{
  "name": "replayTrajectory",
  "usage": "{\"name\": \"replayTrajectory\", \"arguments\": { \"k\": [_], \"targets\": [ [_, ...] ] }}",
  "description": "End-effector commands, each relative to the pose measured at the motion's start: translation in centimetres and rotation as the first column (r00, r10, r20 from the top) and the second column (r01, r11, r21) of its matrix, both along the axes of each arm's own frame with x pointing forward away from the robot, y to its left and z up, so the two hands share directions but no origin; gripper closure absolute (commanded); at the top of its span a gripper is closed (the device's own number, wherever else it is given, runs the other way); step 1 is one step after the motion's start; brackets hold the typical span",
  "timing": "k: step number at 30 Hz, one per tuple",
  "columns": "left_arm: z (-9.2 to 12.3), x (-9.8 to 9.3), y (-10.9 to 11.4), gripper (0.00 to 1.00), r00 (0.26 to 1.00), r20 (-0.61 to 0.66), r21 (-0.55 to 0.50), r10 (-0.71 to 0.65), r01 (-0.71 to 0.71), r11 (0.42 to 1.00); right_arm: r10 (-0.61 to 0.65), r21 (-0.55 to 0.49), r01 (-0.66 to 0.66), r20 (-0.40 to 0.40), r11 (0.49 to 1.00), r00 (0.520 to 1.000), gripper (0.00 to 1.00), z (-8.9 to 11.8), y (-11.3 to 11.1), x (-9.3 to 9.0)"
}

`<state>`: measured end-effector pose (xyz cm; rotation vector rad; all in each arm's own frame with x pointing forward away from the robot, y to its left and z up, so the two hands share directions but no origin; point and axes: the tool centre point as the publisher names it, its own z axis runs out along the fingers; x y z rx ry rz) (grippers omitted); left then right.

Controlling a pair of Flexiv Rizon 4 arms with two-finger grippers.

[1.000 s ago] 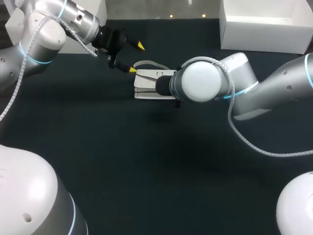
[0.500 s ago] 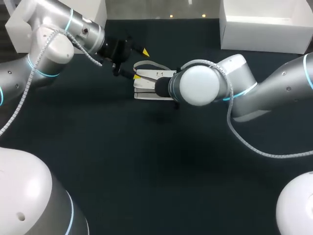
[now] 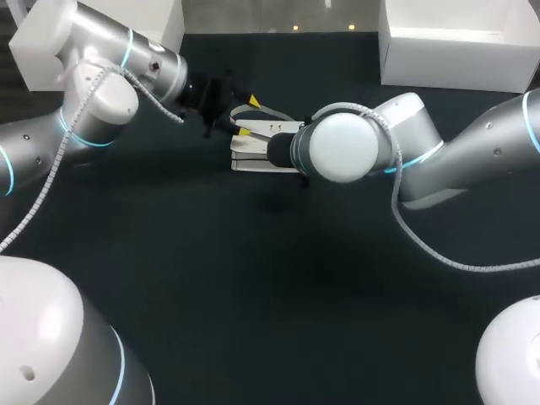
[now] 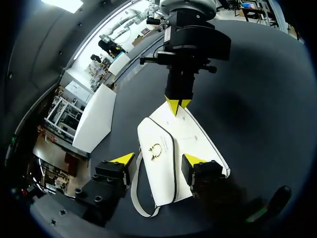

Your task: Pick up the bag, open it, inspect its contents, close it, and place it on the opposite side

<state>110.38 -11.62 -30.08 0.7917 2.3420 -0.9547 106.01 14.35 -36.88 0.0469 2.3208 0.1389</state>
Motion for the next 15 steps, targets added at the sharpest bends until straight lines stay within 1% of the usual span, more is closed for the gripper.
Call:
{"name": "replayTrajectory", "arguments": {
  "k": [1,2,3,4,6,8,9,11,12,15],
  "targets": [
    [-0.29,0.47,0.17,0.27,1.000,-0.004,-0.008,-0.011,0.011,1.000,0.000,0.003,0.000,0.006,1.000,1.000,1.00,-0.21,0.07,-0.04],
    [-0.29,0.47,0.17,0.33,1.000,-0.004,-0.008,-0.011,0.011,1.000,0.000,0.003,0.000,0.006,1.000,1.000,1.00,-0.21,0.07,-0.04],
    [-0.29,0.47,0.17,0.34,1.000,-0.004,-0.008,-0.011,0.011,1.000,0.000,0.003,0.000,0.006,1.000,1.000,1.00,-0.21,0.07,-0.04],
    [-0.29,0.47,0.17,0.31,1.000,-0.004,-0.008,-0.011,0.011,1.000,0.000,0.003,0.000,0.006,1.000,1.000,1.00,-0.21,0.07,-0.04],
    [-0.29,0.47,0.17,0.34,1.000,-0.004,-0.008,-0.011,0.011,1.000,0.000,0.003,0.000,0.006,1.000,1.000,1.00,-0.21,0.07,-0.04],
    [-0.29,0.47,0.17,0.47,1.000,-0.004,-0.008,-0.011,0.011,1.000,0.000,0.003,0.000,0.006,1.000,1.000,1.00,-0.21,0.07,-0.04],
    [-0.29,0.47,0.17,0.38,1.000,-0.004,-0.008,-0.011,0.011,1.000,0.000,0.003,0.000,0.006,1.000,1.000,1.00,-0.21,0.07,-0.04],
    [-0.29,0.47,0.17,0.48,1.000,-0.004,-0.008,-0.011,0.011,1.000,0.000,0.003,0.000,0.006,1.000,1.000,1.00,-0.21,0.07,-0.04],
    [-0.29,0.47,0.17,0.51,1.000,-0.004,-0.008,-0.011,0.011,1.000,0.000,0.003,0.000,0.006,1.000,1.000,1.00,-0.21,0.07,-0.04],
    [-0.29,0.47,0.17,0.55,1.000,-0.004,-0.008,-0.011,0.011,1.000,0.000,0.003,0.000,0.006,1.000,1.000,1.00,-0.21,0.07,-0.04]
  ]
}}
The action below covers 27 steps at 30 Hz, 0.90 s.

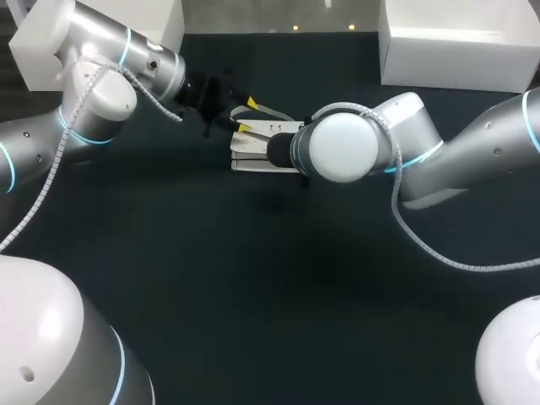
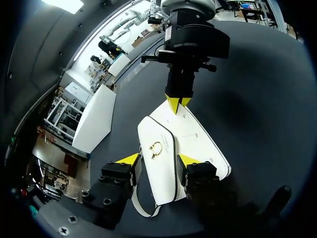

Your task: Pick up the bag, open it, inspect its contents, close it, and place it on the opposite side

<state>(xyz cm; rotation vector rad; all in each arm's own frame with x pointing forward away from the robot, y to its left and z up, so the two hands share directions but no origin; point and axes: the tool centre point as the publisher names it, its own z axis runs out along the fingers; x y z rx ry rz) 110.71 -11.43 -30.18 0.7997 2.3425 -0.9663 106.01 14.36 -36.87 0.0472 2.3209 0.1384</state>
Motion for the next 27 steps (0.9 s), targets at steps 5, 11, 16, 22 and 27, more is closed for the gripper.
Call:
{"name": "replayTrajectory", "arguments": {
  "k": [5,11,16,22,27],
  "targets": [
    [-0.7,0.0,-0.3,0.56,1.000,0.020,-0.009,-0.010,0.011,1.000,0.000,0.003,0.000,0.006,1.000,1.000,1.00,-0.2,0.1,0.0],
    [-1.6,0.0,-0.8,0.53,0.999,0.041,-0.005,-0.034,0.034,0.999,0.000,0.003,0.000,0.006,1.000,1.000,1.00,-0.2,0.1,0.0],
    [-2.0,0.3,-1.0,0.55,0.998,0.047,-0.009,-0.038,0.038,0.999,0.000,0.003,0.000,0.006,1.000,1.000,1.00,-0.2,0.1,0.0],
    [-2.5,0.1,-1.2,0.56,0.997,0.059,0.000,-0.044,0.044,0.999,0.000,0.003,0.000,0.006,1.000,1.000,1.00,-0.2,0.1,0.0],
    [-2.7,-0.6,-1.0,0.60,0.997,0.063,-0.004,-0.052,0.053,0.999,0.000,0.003,0.000,0.006,1.000,1.000,1.00,-0.2,0.1,0.0]
  ]
}}
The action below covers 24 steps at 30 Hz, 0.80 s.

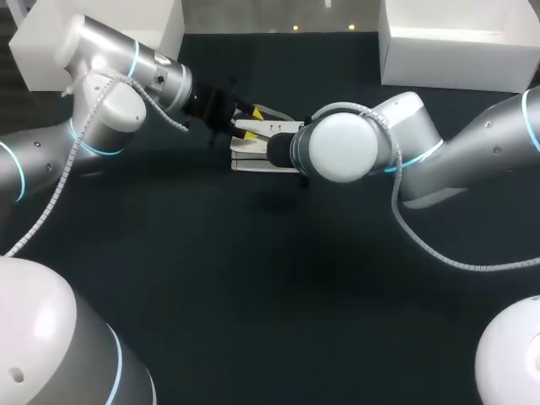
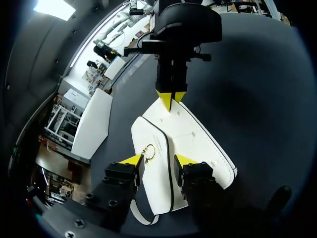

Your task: Pick up the bag, open it, inspect its contents, close it, and place it on the opposite side

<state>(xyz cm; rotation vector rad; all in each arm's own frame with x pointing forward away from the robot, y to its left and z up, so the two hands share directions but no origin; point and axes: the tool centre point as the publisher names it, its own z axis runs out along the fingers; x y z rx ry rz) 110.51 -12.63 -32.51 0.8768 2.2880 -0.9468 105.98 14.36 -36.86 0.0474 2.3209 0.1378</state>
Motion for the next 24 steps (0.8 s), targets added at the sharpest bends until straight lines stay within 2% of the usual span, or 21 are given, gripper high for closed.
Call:
{"name": "replayTrajectory", "arguments": {
  "k": [1,8,14,24],
  "targets": [
    [-0.5,-0.5,0.1,0.60,1.000,0.007,-0.006,-0.006,0.007,1.000,0.000,0.003,0.000,0.006,1.000,1.000,1.00,-0.2,0.1,0.0],
    [-1.4,-0.5,-0.1,0.60,1.000,0.011,0.012,-0.005,0.005,1.000,0.000,0.003,0.000,0.006,1.000,1.000,1.00,-0.2,0.1,0.0],
    [-1.7,0.0,-0.3,0.63,1.000,0.027,-0.005,-0.004,0.004,1.000,0.000,0.003,0.000,0.006,1.000,1.000,1.00,-0.2,0.1,0.0],
    [-2.0,0.3,-0.5,0.68,0.998,0.064,0.030,0.018,-0.020,0.999,0.000,0.003,0.000,0.006,1.000,1.000,1.00,-0.2,0.1,0.0]
  ]
}}
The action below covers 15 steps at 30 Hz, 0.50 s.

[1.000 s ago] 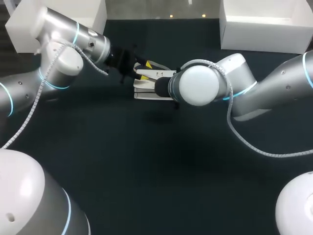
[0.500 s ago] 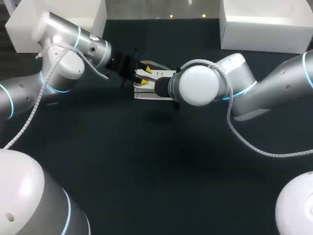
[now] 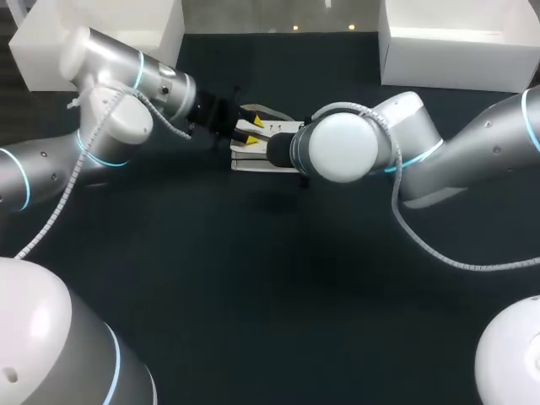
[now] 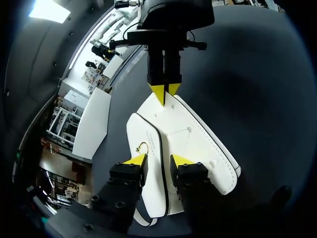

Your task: Pick up the bag, open it, inspect its contents, close it, and place it on the opposite side

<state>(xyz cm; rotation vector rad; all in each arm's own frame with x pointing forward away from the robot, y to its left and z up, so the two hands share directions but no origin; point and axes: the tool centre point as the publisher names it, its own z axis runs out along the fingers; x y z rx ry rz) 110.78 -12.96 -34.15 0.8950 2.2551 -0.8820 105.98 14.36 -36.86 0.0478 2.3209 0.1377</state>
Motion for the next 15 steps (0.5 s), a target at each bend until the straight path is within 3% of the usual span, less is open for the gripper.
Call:
{"name": "replayTrajectory", "arguments": {
  "k": [1,8,15],
  "targets": [
    [-0.41,0.14,-0.25,0.69,1.000,0.006,0.009,0.013,-0.013,1.000,0.001,0.003,-0.001,0.006,1.000,1.000,1.00,-0.24,0.06,0.00],
    [-0.68,0.53,-0.43,0.80,0.999,0.023,0.031,0.032,-0.032,0.999,0.001,0.003,-0.001,0.006,1.000,1.000,1.00,-0.24,0.06,0.00],
    [-1.07,0.70,-0.60,0.82,0.998,0.040,0.046,0.050,-0.052,0.998,0.001,0.003,-0.001,0.006,1.000,1.000,1.00,-0.24,0.06,0.00]
  ]
}}
